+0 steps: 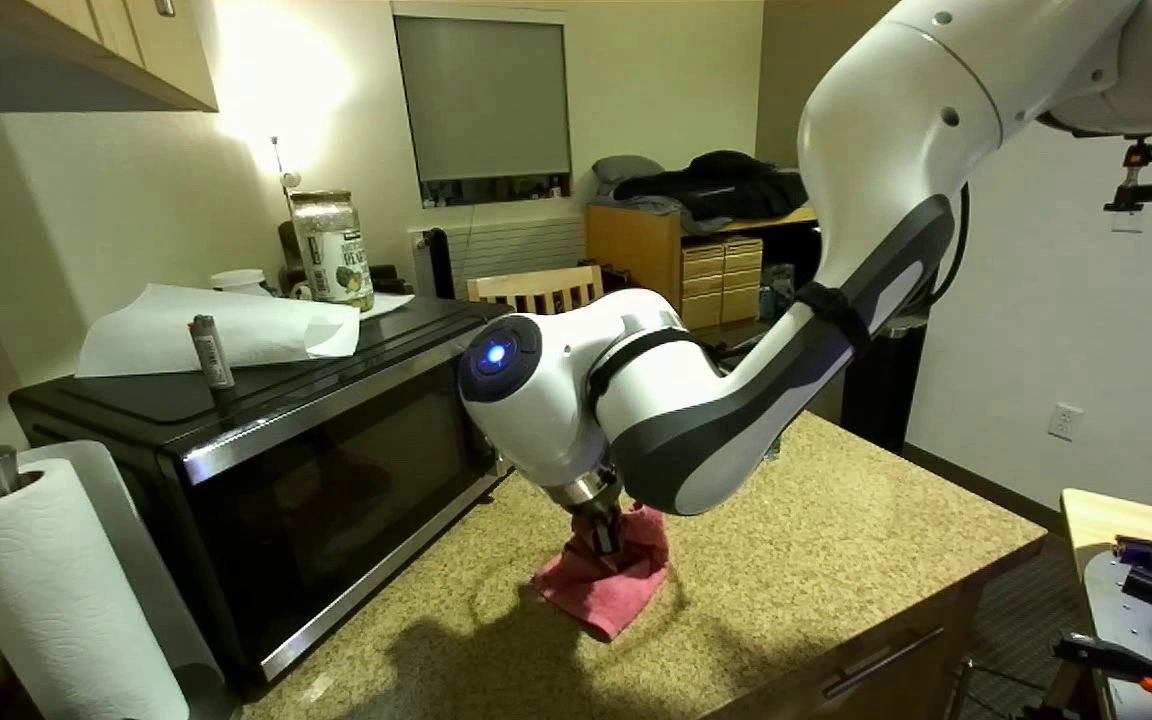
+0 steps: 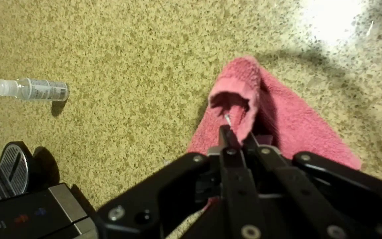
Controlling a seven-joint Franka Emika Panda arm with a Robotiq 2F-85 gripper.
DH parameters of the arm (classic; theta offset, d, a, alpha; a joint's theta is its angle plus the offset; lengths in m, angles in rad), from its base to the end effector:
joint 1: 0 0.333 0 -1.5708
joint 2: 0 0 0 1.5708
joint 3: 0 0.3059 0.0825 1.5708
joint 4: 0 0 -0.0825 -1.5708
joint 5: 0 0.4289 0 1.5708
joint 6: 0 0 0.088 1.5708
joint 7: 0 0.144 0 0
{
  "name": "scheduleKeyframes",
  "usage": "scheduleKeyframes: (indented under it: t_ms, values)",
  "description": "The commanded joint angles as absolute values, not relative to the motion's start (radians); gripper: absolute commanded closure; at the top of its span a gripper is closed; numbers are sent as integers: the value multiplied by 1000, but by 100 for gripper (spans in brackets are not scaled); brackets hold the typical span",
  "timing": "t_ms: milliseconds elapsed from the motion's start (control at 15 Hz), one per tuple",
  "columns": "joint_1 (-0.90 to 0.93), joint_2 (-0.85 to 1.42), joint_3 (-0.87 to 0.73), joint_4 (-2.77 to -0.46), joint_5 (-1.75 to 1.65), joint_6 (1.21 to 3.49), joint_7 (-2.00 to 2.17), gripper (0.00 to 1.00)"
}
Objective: Fold the pink towel in half from right to left
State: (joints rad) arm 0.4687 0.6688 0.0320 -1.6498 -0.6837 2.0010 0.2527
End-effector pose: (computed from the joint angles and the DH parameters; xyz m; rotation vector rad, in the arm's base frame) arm 0.6234 0.2723 0.1409 2.3933 0.7906 -0.1023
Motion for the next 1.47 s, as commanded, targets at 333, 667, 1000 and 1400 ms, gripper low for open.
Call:
scheduleKeyframes:
  t_ms: [333,667,1000,1400]
  values:
    - [465,612,93,-1690,-690,1996,270,95]
    - [468,610,99,-1696,-697,2001,274,69]
    - [466,610,95,-1698,-702,1998,276,44]
    - [442,604,82,-1703,-685,1996,278,5]
